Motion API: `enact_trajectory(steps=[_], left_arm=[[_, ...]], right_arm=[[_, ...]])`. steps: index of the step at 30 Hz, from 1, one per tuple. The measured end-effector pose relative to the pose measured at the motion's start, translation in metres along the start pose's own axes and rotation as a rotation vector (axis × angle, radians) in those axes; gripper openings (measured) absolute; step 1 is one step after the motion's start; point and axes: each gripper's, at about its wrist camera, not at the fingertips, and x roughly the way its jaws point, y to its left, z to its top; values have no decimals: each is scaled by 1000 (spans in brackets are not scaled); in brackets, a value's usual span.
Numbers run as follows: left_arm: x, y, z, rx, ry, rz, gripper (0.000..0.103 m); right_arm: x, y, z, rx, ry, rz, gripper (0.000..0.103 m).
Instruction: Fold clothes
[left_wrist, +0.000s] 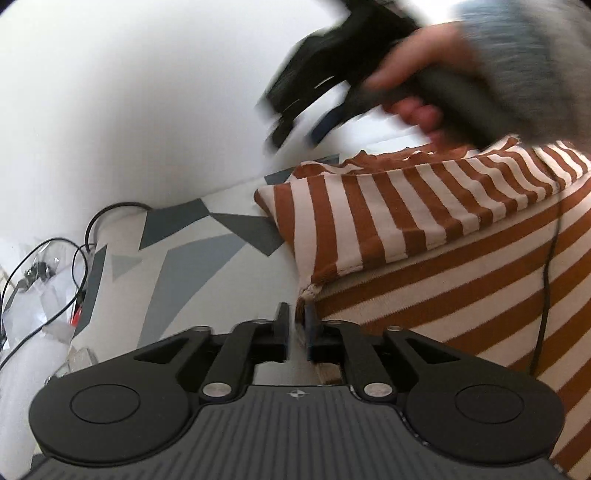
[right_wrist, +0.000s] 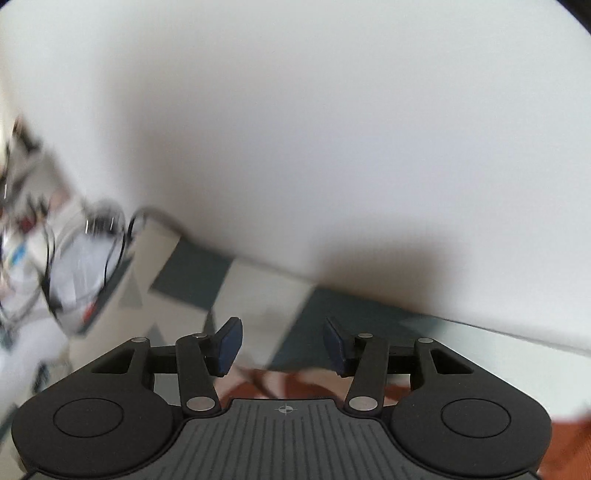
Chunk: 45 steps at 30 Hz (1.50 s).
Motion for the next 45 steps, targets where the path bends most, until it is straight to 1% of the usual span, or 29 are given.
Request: enact_trajectory(steps=[1, 2, 3, 6, 8, 9, 13, 16, 19, 20, 22, 23, 25, 27, 28, 31, 32, 33, 34, 35, 37, 40, 42, 45], left_arm=[[-3, 0, 0, 1, -2, -7, 31], [-8, -1, 0, -1, -6, -26, 42], [-13, -2, 2, -1, -19, -56, 43], [-23, -15, 13, 50, -66, -116, 43], [-21, -24, 21, 68, -83, -139, 43], [-19, -29, 25, 72, -89, -151, 43], [1, -47, 41, 73, -81, -176, 43], [16, -60, 49, 82, -54, -139, 44], [27, -66, 51, 93, -30, -89, 49], [31, -66, 51, 102, -18, -74, 51], [33, -69, 52, 116, -6, -58, 53], [32, -70, 52, 122, -5, -53, 56], [31, -74, 54, 133, -2, -44, 59], [30, -77, 55, 145, 1, -35, 59], [30, -79, 55, 150, 3, -30, 59], [28, -84, 57, 167, 7, -16, 59], [28, -86, 58, 173, 9, -12, 61], [27, -87, 58, 178, 10, -7, 67], [27, -89, 59, 184, 12, -2, 69], [26, -91, 60, 189, 14, 2, 72], [23, -96, 59, 188, 28, -6, 72], [18, -102, 59, 150, 56, -39, 72], [12, -107, 57, 150, 59, -58, 75], [7, -117, 53, 185, 58, -78, 76]], right_arm=[[-21, -11, -6, 35, -37, -5, 46], [-42, -22, -12, 70, -75, -10, 49], [-64, -32, -20, 90, -111, -34, 50], [-133, -56, -57, 68, -208, -210, 52], [-175, -66, -90, 82, -235, -341, 52], [-191, -73, -105, 115, -239, -380, 52], [-211, -99, -135, 250, -254, -420, 52], [-225, -118, -157, 351, -265, -448, 48], [-240, -138, -180, 452, -275, -477, 45], [-245, -144, -187, 486, -279, -486, 42], [-255, -157, -202, 554, -286, -504, 37], [-259, -162, -208, 585, -299, -516, 37], [-267, -168, -210, 635, -360, -552, 37], [-281, -181, -219, 699, -418, -608, 43], [-287, -192, -224, 743, -444, -629, 49], [-303, -230, -241, 905, -507, -630, 51], [-308, -241, -247, 950, -526, -617, 51], [-313, -249, -250, 982, -543, -622, 51], [-318, -257, -254, 1006, -559, -640, 51], [-322, -262, -257, 1014, -572, -682, 51], [-331, -271, -263, 1033, -595, -769, 51], [-345, -288, -275, 1062, -612, -929, 55], [-354, -300, -284, 1072, -614, -1024, 57], [-352, -320, -287, 1042, -559, -1063, 57]])
